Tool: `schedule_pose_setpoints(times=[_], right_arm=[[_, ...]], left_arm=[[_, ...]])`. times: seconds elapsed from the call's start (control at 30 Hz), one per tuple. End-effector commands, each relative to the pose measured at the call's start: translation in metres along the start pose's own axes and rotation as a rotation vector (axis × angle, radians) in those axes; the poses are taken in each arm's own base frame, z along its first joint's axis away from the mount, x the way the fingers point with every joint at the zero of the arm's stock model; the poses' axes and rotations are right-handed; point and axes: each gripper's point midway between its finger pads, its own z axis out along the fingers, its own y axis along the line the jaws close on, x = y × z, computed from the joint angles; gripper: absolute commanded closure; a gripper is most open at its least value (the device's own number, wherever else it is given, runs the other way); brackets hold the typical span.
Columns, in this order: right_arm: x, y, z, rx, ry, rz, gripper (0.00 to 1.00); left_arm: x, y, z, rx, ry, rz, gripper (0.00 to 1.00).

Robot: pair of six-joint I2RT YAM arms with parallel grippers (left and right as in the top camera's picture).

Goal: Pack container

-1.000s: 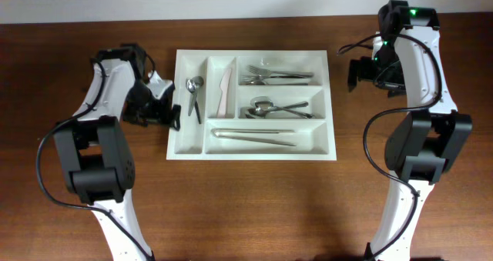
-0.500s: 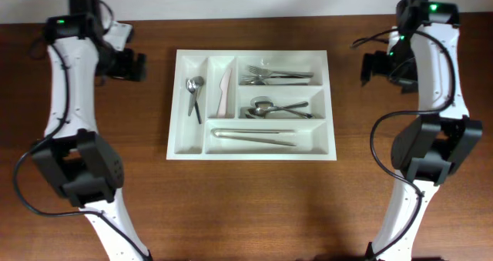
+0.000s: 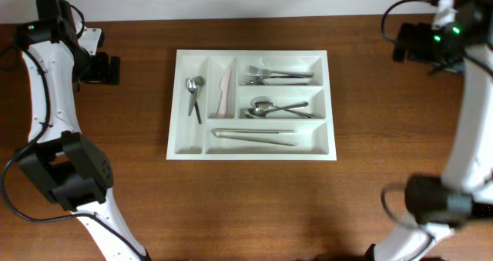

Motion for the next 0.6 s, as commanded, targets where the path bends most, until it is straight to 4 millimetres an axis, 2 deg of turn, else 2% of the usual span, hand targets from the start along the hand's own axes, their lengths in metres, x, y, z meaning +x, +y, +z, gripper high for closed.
schedule_pose_setpoints(times=[0.0,0.17,0.43,0.57], right_arm=[[0.027,0.003,-0.025,0.004,-0.001,-0.003,0.01],[0.079,0.000,-0.034,0.034,0.058,0.023,0.01],[0.115,0.021,-0.048,-0.044,-0.134,-0.079,0.01],[0.133,0.031,-0.047,-0.076,-0.249,-0.137,0.01]], left_arm=[[-0.002,0.005,-0.002,-0.011,-0.006,-0.016,0.01],[-0.002,0.005,-0.002,-0.011,-0.007,-0.016,0.01],[-0.002,0.005,-0.002,-0.011,-0.007,-0.017,0.01],[-0.002,0.005,-0.002,-0.011,-0.007,-0.016,0.01]])
